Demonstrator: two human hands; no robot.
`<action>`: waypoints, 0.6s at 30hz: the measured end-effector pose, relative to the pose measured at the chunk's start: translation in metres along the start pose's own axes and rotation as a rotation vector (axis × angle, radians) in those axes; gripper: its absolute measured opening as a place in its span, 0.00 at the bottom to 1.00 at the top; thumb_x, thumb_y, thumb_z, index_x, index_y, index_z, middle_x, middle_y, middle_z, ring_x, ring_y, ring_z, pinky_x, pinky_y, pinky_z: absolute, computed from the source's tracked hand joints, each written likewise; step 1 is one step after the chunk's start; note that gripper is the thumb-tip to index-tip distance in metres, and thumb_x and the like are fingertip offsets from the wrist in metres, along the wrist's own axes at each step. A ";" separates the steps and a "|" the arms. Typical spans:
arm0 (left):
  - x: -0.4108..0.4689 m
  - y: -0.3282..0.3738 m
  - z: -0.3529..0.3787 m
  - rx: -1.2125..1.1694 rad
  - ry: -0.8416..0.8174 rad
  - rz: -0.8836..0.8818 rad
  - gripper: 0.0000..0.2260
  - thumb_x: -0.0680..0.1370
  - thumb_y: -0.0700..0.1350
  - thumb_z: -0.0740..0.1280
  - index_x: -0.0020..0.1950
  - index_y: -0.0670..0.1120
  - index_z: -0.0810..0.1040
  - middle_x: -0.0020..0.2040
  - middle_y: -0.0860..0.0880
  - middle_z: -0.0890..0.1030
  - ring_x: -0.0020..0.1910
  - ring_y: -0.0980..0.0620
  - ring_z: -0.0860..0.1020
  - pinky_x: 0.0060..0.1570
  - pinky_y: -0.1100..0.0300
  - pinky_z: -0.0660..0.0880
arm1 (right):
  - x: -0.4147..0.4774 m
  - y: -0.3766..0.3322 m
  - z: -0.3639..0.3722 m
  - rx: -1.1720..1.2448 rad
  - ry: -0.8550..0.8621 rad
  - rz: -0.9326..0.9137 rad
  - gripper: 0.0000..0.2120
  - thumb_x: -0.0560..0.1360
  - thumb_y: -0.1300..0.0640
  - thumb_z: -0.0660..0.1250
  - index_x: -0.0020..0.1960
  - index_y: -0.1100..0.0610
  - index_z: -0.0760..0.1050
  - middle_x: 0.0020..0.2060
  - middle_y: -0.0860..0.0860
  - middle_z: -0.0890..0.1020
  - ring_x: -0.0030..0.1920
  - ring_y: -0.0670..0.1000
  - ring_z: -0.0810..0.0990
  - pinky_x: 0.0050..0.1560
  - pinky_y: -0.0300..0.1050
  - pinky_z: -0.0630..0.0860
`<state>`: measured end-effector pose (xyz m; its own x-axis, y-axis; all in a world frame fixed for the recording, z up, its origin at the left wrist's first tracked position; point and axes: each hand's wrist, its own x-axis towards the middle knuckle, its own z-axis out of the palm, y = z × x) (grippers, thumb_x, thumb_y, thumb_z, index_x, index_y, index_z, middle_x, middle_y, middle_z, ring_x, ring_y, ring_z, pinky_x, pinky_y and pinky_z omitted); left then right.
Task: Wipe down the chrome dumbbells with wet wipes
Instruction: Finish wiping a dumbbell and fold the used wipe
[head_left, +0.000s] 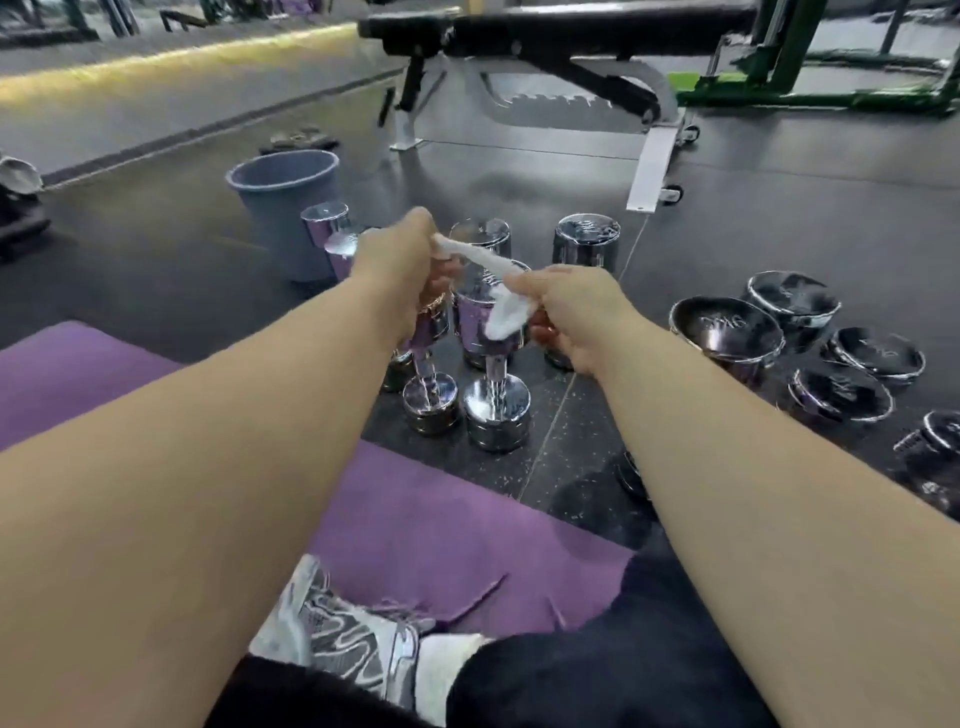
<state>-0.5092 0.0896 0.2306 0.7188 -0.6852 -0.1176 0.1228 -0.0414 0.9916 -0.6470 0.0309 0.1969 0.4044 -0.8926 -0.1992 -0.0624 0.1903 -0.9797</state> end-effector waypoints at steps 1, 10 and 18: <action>0.014 -0.005 0.011 -0.053 0.018 0.017 0.08 0.77 0.39 0.60 0.38 0.42 0.73 0.30 0.45 0.80 0.30 0.49 0.75 0.28 0.61 0.67 | 0.013 0.006 0.000 -0.030 -0.020 -0.046 0.03 0.72 0.59 0.75 0.40 0.56 0.82 0.34 0.51 0.82 0.30 0.47 0.77 0.33 0.41 0.73; 0.060 0.009 0.067 -0.135 -0.195 -0.161 0.14 0.81 0.52 0.65 0.40 0.44 0.75 0.29 0.50 0.72 0.24 0.56 0.68 0.23 0.68 0.66 | 0.044 -0.011 -0.001 0.212 -0.057 0.040 0.04 0.74 0.65 0.71 0.49 0.63 0.80 0.30 0.53 0.77 0.19 0.41 0.69 0.19 0.32 0.63; 0.015 -0.035 0.024 0.167 -0.283 -0.067 0.16 0.77 0.56 0.69 0.45 0.42 0.78 0.34 0.48 0.79 0.26 0.54 0.76 0.30 0.61 0.74 | -0.007 0.018 -0.001 0.352 -0.064 -0.055 0.07 0.73 0.73 0.67 0.52 0.70 0.78 0.42 0.63 0.80 0.32 0.54 0.78 0.28 0.40 0.76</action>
<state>-0.5187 0.0635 0.1956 0.4912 -0.8508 -0.1868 0.0329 -0.1961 0.9800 -0.6522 0.0405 0.1810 0.4550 -0.8804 -0.1337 0.2747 0.2816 -0.9194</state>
